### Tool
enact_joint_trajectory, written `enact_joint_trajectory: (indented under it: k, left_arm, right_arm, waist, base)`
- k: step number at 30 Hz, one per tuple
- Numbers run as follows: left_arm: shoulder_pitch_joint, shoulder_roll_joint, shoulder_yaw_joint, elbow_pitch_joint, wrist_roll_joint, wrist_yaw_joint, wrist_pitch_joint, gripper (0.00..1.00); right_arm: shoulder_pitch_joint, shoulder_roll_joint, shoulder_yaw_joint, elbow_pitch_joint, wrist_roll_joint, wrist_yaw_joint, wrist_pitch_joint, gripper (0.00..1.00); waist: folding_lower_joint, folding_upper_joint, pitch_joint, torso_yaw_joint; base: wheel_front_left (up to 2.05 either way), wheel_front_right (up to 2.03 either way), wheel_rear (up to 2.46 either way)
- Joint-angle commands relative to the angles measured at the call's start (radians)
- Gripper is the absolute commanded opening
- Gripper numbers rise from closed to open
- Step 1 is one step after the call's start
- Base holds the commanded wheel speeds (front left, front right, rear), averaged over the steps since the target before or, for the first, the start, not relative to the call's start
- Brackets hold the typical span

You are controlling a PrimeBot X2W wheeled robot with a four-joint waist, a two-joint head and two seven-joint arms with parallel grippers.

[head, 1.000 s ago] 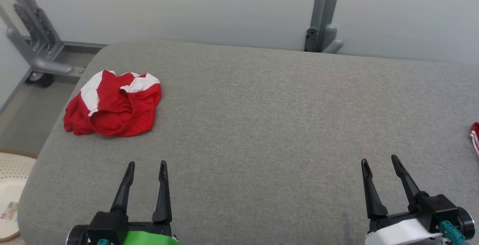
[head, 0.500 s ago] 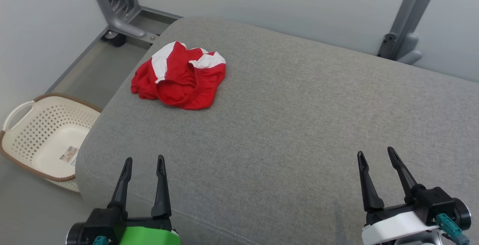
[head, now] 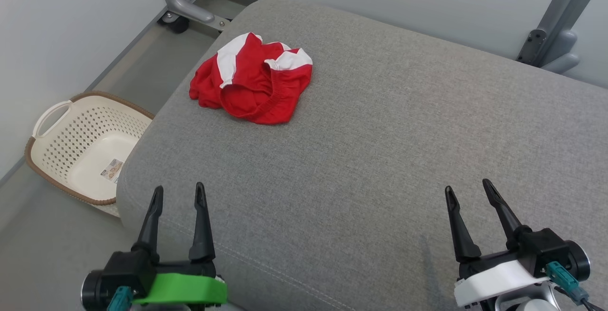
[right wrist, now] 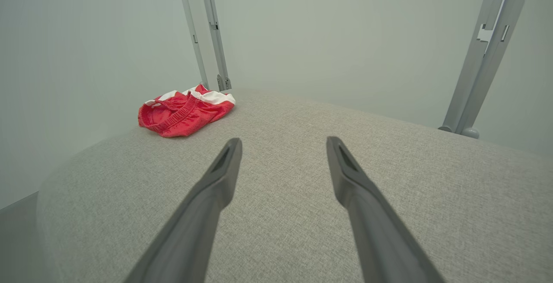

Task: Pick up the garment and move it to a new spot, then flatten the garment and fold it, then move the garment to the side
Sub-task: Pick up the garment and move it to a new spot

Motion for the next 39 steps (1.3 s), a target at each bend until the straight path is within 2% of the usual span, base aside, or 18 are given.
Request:
enact_joint_trajectory:
  k: [1,7,12,16,23,29,32,39]
  left_arm:
    - [-0.036,0.000,0.003,0.004,-0.011,-0.009,-0.003,1.00]
    - [-0.179,0.000,0.059,0.044,-0.022,-0.037,-0.003,1.00]
    - [-0.357,0.001,0.135,0.145,-0.040,-0.087,-0.002,1.00]
    - [-0.516,0.009,0.193,0.300,-0.031,-0.133,-0.002,1.00]
    - [-0.789,0.090,0.225,0.592,-0.024,-0.177,-0.002,1.00]
    - [-0.972,0.145,0.226,0.821,-0.080,-0.186,0.082,1.00]
    - [-1.056,0.161,0.250,0.933,-0.153,-0.192,0.154,1.00]
    - [-1.151,0.228,0.235,1.109,-0.240,-0.194,0.298,1.00]
  right_arm:
    - [-0.006,-0.008,-0.006,-0.002,0.001,-0.001,-0.004,1.00]
    - [-0.015,-0.024,-0.003,-0.012,-0.013,-0.001,-0.004,1.00]
    - [-0.046,-0.048,0.009,-0.014,-0.021,-0.001,-0.004,1.00]
    - [-0.085,-0.068,0.023,-0.012,-0.028,-0.001,-0.004,1.00]
    - [-0.150,-0.096,0.022,-0.018,-0.031,-0.001,-0.004,1.00]
    - [-0.181,-0.114,0.009,-0.025,-0.034,-0.001,-0.004,1.00]
    - [-0.195,-0.113,0.006,-0.031,-0.035,-0.001,-0.004,1.00]
    - [-0.230,-0.101,0.019,-0.041,-0.039,-0.001,-0.004,1.00]
  waist:
    - [0.0000,0.0000,0.007,-0.001]
    - [0.0000,0.0000,0.056,-0.040]
    - [0.0000,0.0000,0.115,-0.092]
    - [0.0000,0.0000,0.165,-0.139]
    - [0.0000,0.0000,0.238,-0.228]
    - [0.0000,0.0000,0.290,-0.280]
    - [0.0000,0.0000,0.318,-0.310]
    - [0.0000,0.0000,0.378,-0.375]
  base:
    - [0.00,0.00,0.00]
    - [0.00,0.00,0.00]
    - [0.00,0.00,0.00]
    - [0.00,0.00,0.00]
    - [0.00,0.00,0.00]
    - [0.00,0.00,0.00]
    - [0.00,0.00,0.00]
    - [0.00,0.00,0.00]
